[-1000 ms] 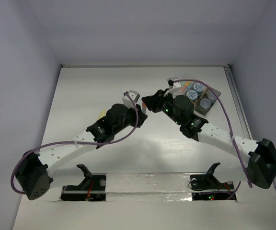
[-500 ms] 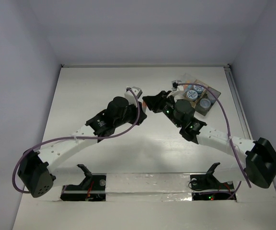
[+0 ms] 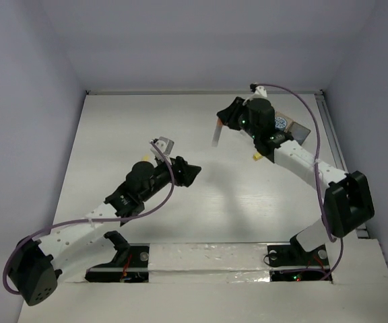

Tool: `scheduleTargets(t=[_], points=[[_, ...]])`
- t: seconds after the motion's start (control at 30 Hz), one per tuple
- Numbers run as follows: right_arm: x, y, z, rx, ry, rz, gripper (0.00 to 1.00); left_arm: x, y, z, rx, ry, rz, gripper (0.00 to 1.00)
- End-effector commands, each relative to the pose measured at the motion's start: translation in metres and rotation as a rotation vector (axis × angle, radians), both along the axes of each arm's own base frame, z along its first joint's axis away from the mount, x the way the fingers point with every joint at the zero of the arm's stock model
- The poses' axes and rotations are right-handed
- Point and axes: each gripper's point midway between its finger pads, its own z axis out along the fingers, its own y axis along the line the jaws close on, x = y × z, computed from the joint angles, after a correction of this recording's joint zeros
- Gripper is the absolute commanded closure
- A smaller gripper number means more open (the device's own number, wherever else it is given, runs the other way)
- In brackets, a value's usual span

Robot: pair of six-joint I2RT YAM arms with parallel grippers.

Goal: Sort the stationery into containers
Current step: Place the pen in the storage box.

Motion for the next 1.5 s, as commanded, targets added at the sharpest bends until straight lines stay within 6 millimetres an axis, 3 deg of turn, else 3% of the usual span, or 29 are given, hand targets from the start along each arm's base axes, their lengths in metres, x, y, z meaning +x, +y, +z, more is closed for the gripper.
scheduleTargets(t=[0.0,0.13,0.17,0.23,0.27,0.3,0.33,0.4,0.53,0.7,0.83,0.93,0.97,1.0,1.07,1.13,1.17,1.2,1.23,1.27,1.33,1.4,1.43,1.47], points=[[0.041,-0.055,0.026,-0.048,-0.057,-0.162,1.00,0.000,0.011,0.014,-0.059,-0.063,0.044,0.41],[0.083,-0.131,0.012,-0.130,-0.030,-0.348,1.00,0.001,0.025,0.002,-0.044,-0.063,0.104,0.34],[0.096,-0.158,-0.001,-0.146,-0.003,-0.405,1.00,0.001,0.027,-0.001,-0.035,-0.062,0.111,0.34],[0.117,-0.184,-0.004,-0.154,0.001,-0.444,1.00,0.003,0.032,-0.008,-0.025,-0.053,0.134,0.33],[0.116,-0.184,-0.005,-0.166,0.003,-0.441,1.00,0.002,0.032,-0.009,-0.027,-0.049,0.134,0.33],[0.126,-0.196,-0.022,-0.195,0.039,-0.468,1.00,0.002,0.033,-0.011,-0.030,-0.042,0.141,0.34],[0.135,-0.199,-0.009,-0.219,0.017,-0.478,1.00,0.002,0.032,-0.010,-0.046,-0.042,0.142,0.34],[0.145,-0.209,-0.035,-0.275,0.084,-0.501,1.00,-0.002,0.030,-0.018,-0.061,-0.023,0.124,0.34],[0.157,-0.218,-0.045,-0.299,0.098,-0.533,1.00,-0.002,0.028,-0.036,-0.048,0.010,0.120,0.34],[0.168,-0.213,-0.062,-0.273,0.125,-0.528,0.93,0.002,0.027,-0.042,-0.023,0.019,0.128,0.34],[0.165,-0.210,-0.080,-0.248,0.167,-0.519,0.87,0.006,0.028,-0.049,0.002,0.036,0.147,0.34],[0.158,-0.210,-0.083,-0.240,0.167,-0.520,0.72,0.012,0.035,-0.050,0.027,0.052,0.201,0.35],[0.156,-0.210,-0.083,-0.239,0.169,-0.520,0.59,0.016,0.036,-0.045,0.025,0.061,0.228,0.35],[0.156,-0.209,-0.083,-0.239,0.170,-0.514,0.53,0.022,0.042,-0.047,0.042,0.071,0.274,0.35],[0.156,-0.208,-0.082,-0.250,0.182,-0.502,0.45,0.029,0.044,-0.051,0.084,0.105,0.311,0.35],[0.156,-0.204,-0.073,-0.241,0.169,-0.479,0.34,0.033,0.048,-0.057,0.137,0.141,0.351,0.35],[0.155,-0.202,-0.069,-0.238,0.163,-0.466,0.22,0.039,0.046,-0.050,0.146,0.146,0.363,0.35],[0.153,-0.198,-0.067,-0.232,0.163,-0.441,0.17,0.044,0.050,-0.051,0.169,0.155,0.399,0.36],[0.151,-0.196,-0.058,-0.234,0.151,-0.429,0.15,0.042,0.058,-0.059,0.222,0.192,0.431,0.37],[0.146,-0.195,-0.057,-0.234,0.158,-0.416,0.14,0.050,0.063,-0.053,0.234,0.199,0.476,0.37],[0.135,-0.183,-0.049,-0.192,0.141,-0.359,0.13,0.054,0.082,-0.058,0.285,0.217,0.563,0.38],[0.113,-0.178,-0.033,-0.150,0.097,-0.325,0.13,0.059,0.102,-0.063,0.297,0.241,0.625,0.38],[0.105,-0.162,-0.023,-0.118,0.063,-0.265,0.13,0.060,0.109,-0.065,0.305,0.252,0.643,0.38],[0.093,-0.154,0.002,-0.089,0.001,-0.236,0.13,0.061,0.117,-0.069,0.310,0.264,0.667,0.38]])
